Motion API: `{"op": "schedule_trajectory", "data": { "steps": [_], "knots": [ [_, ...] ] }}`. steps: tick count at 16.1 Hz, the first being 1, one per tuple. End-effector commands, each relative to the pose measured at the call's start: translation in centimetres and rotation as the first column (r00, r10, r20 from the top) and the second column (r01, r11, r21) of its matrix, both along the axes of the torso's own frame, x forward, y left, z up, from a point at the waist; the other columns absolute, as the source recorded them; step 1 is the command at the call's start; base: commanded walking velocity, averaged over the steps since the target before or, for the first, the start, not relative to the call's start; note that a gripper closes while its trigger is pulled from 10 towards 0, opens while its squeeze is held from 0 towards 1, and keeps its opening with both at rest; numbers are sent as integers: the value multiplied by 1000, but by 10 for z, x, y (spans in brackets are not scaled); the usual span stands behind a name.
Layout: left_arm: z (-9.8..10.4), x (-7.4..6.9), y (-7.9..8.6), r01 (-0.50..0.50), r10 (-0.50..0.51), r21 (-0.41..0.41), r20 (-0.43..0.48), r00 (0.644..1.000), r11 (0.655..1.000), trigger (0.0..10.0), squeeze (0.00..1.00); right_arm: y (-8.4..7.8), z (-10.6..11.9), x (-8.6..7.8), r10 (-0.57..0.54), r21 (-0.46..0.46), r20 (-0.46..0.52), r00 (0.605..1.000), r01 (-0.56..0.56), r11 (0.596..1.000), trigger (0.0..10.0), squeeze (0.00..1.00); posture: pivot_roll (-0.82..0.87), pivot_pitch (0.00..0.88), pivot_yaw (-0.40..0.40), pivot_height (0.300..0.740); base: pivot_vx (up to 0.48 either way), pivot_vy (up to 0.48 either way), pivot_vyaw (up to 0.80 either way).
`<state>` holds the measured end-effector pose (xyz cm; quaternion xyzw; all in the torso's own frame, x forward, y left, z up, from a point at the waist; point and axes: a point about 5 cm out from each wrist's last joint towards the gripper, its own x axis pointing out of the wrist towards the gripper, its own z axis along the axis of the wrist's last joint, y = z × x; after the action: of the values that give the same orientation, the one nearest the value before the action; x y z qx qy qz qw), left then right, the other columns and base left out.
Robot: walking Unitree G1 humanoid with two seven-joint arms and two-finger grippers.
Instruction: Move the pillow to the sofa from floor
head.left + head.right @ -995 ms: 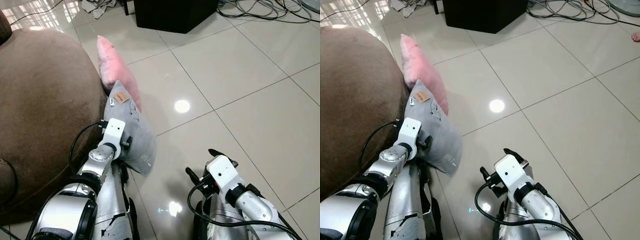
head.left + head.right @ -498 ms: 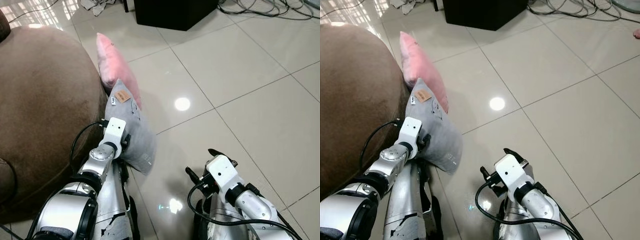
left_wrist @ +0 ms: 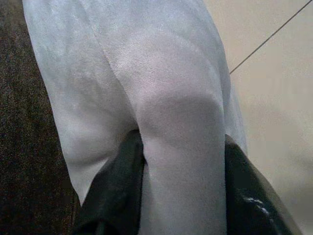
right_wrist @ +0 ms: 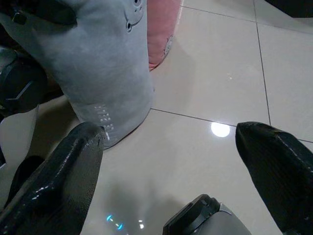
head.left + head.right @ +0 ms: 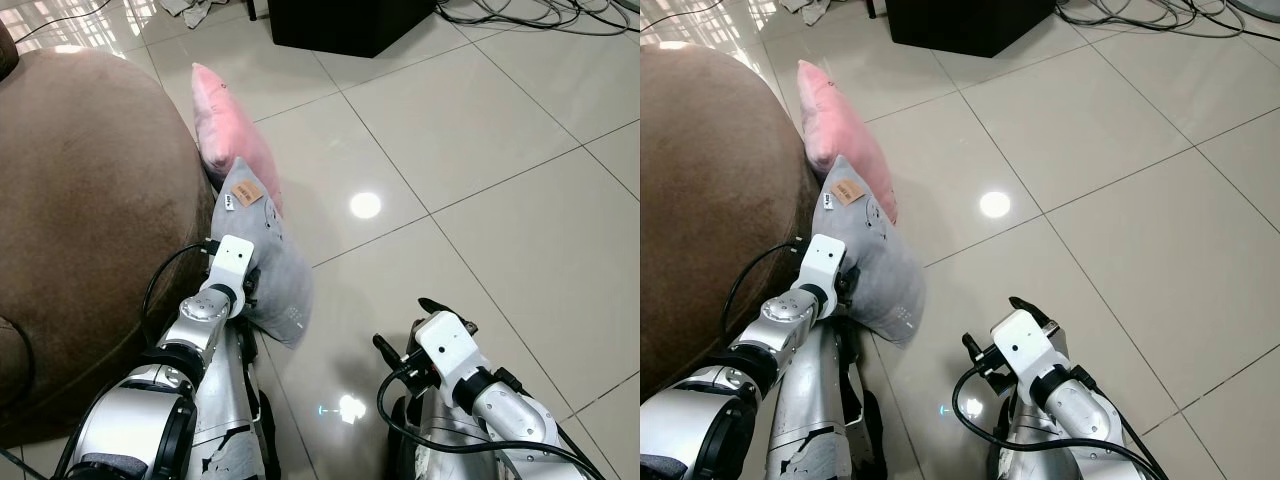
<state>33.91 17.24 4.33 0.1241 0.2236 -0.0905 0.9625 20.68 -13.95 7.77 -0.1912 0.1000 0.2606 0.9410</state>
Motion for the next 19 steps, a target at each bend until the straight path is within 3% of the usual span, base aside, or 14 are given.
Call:
{"op": "schedule_trajectory", "data": {
  "steps": [1,9,11,12,13,15,16,18,19],
  "knots": [
    [-6,-4,-2,11,-12,-19,-31,999,1000,0,0,0,-4,-6,3,13,-22,1000,-3,1000,10000,0,-145,271,50,511,0,0,0],
    [0,0,-11,61,-62,-78,-15,998,995,0,0,2,-4,2,-3,11,0,1000,3,1000,10000,0,-143,223,57,511,0,0,0],
    [5,4,-22,104,-104,-129,6,995,986,0,0,0,-4,9,-18,18,15,1000,18,1000,10000,0,-134,176,58,511,0,0,0],
    [13,8,-33,150,-144,-204,44,989,968,0,0,0,-3,16,-40,37,24,999,39,999,10000,0,-133,125,54,511,0,0,0],
    [13,8,-33,150,-144,-204,44,989,968,0,0,0,-3,16,-40,37,24,999,39,999,10000,0,-133,125,54,511,0,0,0],
    [54,24,-51,273,-177,-398,259,949,876,0,0,1,10,22,-129,130,70,989,119,984,10000,0,-134,75,44,511,0,0,0],
    [80,30,-55,328,-167,-426,372,913,843,0,0,-2,17,28,-178,169,94,979,161,972,10000,0,-123,58,34,511,0,0,0],
    [127,27,-47,377,-107,-405,551,828,833,0,0,-6,29,27,-244,243,134,960,207,948,10000,0,-106,40,24,511,0,0,0],
    [136,25,-44,371,-87,-393,579,811,841,0,0,-8,33,28,-262,274,143,954,216,937,10000,0,-100,28,24,511,0,0,0]
  ]
}}
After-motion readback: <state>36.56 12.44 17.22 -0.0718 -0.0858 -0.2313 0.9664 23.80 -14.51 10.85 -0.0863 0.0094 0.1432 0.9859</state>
